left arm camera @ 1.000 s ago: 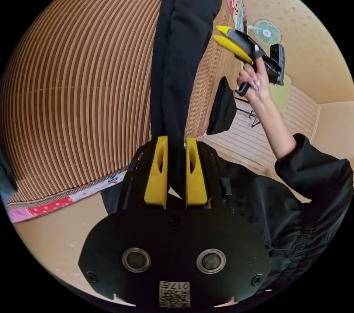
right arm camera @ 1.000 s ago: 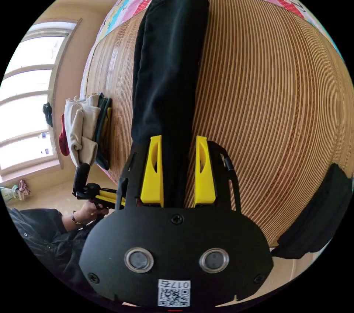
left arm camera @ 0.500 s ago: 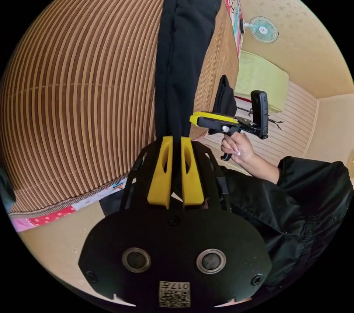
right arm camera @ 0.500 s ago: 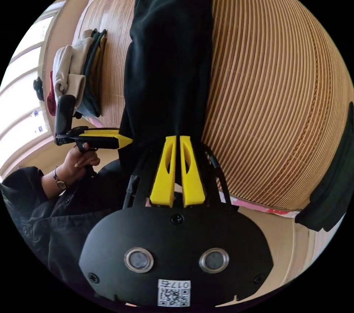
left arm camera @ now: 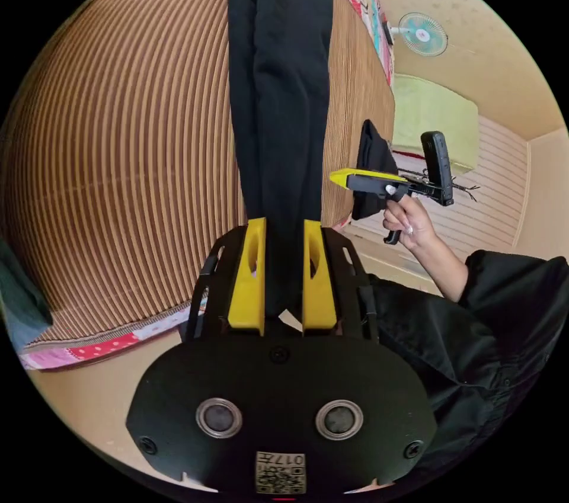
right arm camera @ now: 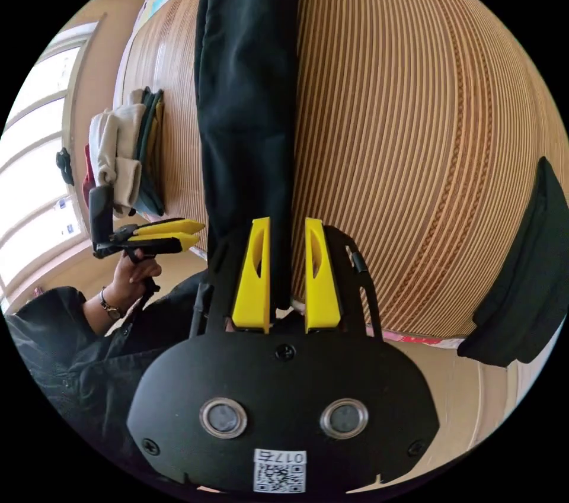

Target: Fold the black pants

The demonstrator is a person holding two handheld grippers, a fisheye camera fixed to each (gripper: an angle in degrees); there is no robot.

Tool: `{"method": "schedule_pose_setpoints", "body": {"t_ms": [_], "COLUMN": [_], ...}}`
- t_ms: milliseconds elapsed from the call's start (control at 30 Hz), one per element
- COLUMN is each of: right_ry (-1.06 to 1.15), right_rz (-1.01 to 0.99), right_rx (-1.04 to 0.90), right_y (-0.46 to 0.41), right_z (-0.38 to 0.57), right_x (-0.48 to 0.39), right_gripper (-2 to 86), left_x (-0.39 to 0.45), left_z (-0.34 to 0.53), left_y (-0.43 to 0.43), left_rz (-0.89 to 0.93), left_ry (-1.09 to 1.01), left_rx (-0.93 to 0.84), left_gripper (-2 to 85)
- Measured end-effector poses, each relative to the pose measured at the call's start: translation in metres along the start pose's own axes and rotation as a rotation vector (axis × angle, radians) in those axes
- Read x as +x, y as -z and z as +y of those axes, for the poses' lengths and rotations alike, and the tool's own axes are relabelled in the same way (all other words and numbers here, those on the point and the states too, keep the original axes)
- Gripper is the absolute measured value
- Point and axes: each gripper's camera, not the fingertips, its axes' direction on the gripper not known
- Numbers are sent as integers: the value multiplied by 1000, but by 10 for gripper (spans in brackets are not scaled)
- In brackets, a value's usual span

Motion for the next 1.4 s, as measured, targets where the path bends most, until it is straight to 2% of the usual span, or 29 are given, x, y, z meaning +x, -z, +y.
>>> {"method": "schedule_pose_setpoints", "body": {"t_ms": [100, 200, 267, 400, 500, 567, 733, 800, 900, 967, 1100, 1200, 1300, 1400], "right_ry": [60, 162, 232, 254, 184, 174, 214, 232, 180, 206, 247, 228, 110, 41], "right_rz": [-42, -43, 24, 122, 271, 246, 64, 11, 78, 7, -67, -173, -271, -513], "right_rx": [202, 326, 410, 413, 279, 341, 552, 502, 318, 365, 418, 301, 172, 95], "right_y": [44, 70, 77, 60, 16, 16, 55, 47, 20, 40, 75, 71, 42, 9], "right_z": [-47, -118, -175, -246, -277, -265, -216, -222, -243, -224, -168, -125, -88, -68], "right_x": [-19, -56, -91, -126, -125, -124, -130, -127, -109, -91, -42, 26, 99, 148], "right_gripper": [104, 115, 121, 127, 96, 60, 40, 43, 66, 82, 114, 140, 170, 187], "left_x": [10, 12, 12, 21, 28, 33, 47, 44, 24, 13, -11, -32, -42, -47], "left_z": [-24, -49, -56, -43, -28, -18, 11, 18, 9, 4, -11, -42, -74, -90], "left_y": [7, -26, -50, -79, -101, -114, -109, -114, -122, -114, -69, -61, -71, -88], "left_rz": [-58, -118, -135, -122, -111, -119, -50, -69, -34, 10, 92, 188, 177, 245], "left_ry": [-15, -29, -16, 18, 46, 61, 29, 32, 83, 98, 104, 102, 70, 34], "left_rx": [104, 71, 43, 104, 112, 111, 181, 176, 113, 125, 284, 291, 239, 222], "left_gripper": [100, 99, 99, 95, 78, 52, 41, 41, 58, 85, 128, 155, 162, 146]}}
